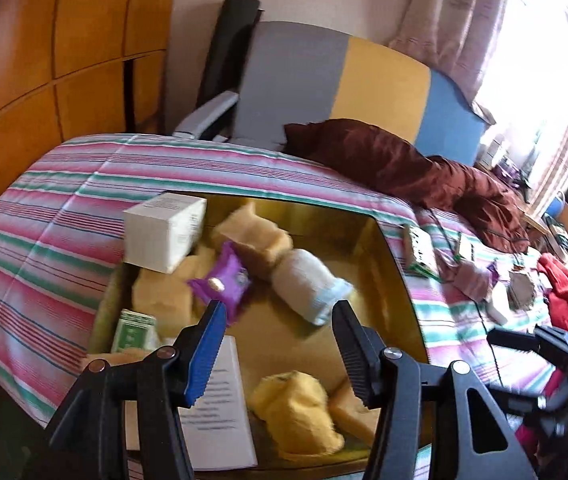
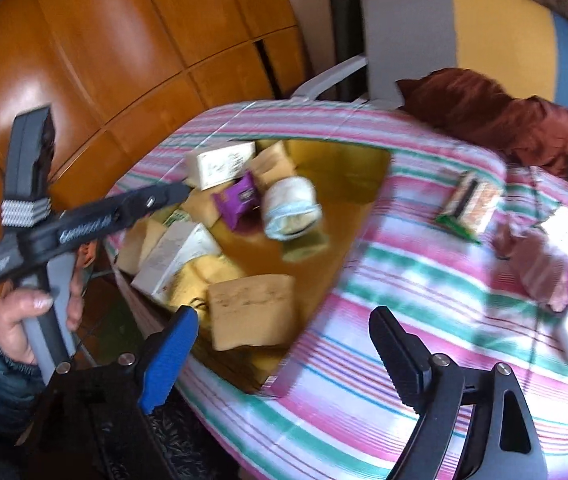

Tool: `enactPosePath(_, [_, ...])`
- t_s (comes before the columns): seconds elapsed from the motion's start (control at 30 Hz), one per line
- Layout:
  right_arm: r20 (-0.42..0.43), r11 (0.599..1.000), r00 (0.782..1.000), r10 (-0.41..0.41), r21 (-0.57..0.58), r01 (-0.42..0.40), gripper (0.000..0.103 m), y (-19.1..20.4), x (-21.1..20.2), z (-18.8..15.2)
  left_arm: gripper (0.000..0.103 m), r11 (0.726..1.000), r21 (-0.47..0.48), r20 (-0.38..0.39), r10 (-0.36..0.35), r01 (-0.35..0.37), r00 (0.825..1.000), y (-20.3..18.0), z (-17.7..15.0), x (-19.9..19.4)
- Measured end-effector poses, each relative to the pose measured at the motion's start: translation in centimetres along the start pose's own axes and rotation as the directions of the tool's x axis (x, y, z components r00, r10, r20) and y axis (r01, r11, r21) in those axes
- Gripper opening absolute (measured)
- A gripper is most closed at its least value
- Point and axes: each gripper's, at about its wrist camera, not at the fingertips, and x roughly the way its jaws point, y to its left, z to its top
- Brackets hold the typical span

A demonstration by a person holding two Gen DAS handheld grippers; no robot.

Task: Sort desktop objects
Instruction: 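Move both tools back to the pile of objects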

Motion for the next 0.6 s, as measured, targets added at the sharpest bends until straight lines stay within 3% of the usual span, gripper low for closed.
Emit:
enactPosePath(0.27, [0.004,0.993,0.996,-0.094,0.074,0.093,0.088,-4.4,-2.3,-0.2,0.056,0.996,0.057,-0.041,-0.064,0.066,0.997,-3.4,-0.8,0.6])
enactPosePath(0.6, [-0.066,0.957,0.976,-0.205,0.197,0.214,0.088,-10.8,-4.6,-1.2,0.056,0.982,0.132,-0.087,-0.126,0.136,0.988,-7.5,-1.7,1.3])
